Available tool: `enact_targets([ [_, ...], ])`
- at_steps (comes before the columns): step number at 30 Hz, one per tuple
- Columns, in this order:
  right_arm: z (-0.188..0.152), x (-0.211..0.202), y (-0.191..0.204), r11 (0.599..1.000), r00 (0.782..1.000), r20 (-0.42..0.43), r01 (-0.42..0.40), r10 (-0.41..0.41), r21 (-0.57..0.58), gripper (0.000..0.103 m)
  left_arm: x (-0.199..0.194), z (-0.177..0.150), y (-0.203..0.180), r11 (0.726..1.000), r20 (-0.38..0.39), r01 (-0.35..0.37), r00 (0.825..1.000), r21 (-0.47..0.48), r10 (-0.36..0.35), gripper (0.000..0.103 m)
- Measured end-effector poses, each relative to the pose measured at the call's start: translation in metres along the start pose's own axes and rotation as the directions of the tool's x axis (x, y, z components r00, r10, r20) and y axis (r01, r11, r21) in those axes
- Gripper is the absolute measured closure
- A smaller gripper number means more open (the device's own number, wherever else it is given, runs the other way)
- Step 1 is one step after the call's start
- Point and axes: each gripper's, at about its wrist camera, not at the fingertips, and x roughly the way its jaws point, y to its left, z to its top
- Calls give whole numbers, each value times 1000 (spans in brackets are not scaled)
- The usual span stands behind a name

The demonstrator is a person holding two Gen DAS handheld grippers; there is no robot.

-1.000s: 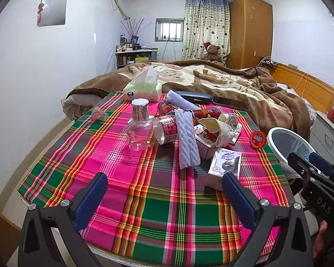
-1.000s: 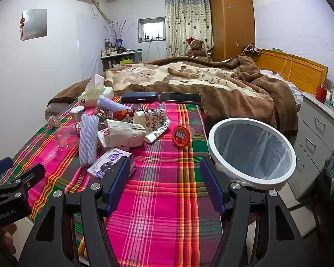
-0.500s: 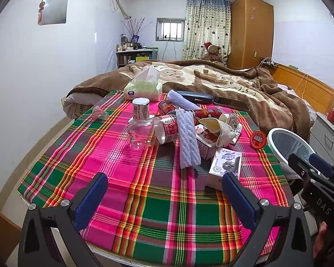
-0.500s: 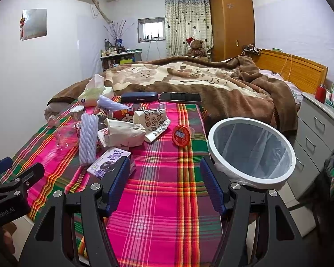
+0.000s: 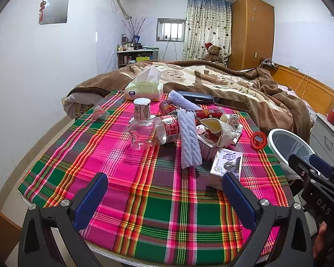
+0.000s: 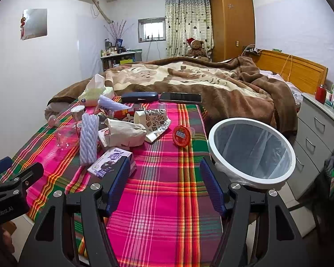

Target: Collect trash

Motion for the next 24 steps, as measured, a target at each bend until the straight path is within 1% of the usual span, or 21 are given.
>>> enact_targets([
  [24, 2, -1, 1, 1000, 1000, 2, 3, -3, -1, 37, -4, 2, 5, 1000, 2, -1, 1000, -5, 1, 0],
])
